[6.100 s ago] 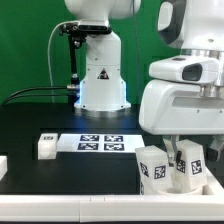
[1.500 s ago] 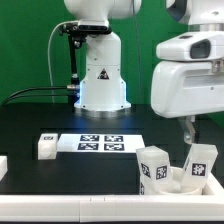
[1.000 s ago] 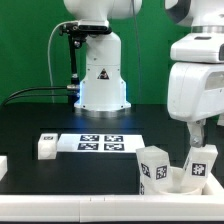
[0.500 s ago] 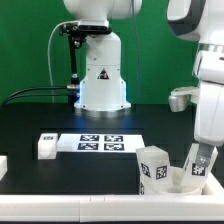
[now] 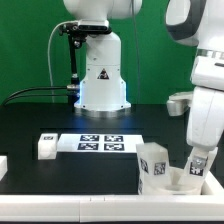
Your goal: Assemble stool
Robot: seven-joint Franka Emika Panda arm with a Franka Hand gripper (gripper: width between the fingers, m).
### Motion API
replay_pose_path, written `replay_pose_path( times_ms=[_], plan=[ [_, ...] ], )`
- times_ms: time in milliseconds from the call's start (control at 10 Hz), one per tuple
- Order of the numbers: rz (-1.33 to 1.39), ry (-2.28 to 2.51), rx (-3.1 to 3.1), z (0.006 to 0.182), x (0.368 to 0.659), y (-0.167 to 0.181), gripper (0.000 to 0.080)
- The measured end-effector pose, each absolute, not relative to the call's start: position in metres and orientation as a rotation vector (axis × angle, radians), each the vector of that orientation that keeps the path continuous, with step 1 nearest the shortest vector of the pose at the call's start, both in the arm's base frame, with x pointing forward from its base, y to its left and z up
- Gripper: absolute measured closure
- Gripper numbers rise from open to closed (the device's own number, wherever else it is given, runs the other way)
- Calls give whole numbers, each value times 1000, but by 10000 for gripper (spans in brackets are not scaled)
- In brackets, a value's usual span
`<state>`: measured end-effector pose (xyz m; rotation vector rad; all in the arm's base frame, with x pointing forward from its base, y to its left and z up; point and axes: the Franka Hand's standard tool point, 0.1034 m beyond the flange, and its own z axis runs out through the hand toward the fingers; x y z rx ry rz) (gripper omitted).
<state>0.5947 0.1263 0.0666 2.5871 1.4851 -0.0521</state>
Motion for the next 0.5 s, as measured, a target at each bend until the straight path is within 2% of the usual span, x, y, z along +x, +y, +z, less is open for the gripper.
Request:
replay_pose_path(
  times_ms=[200,300,500],
  plan=[
    [-46,1277,2698,67,596,124,465],
    [-48,1067,2788,69,610,121,465],
    [-74,540,2976,74,617,113,465]
  ],
)
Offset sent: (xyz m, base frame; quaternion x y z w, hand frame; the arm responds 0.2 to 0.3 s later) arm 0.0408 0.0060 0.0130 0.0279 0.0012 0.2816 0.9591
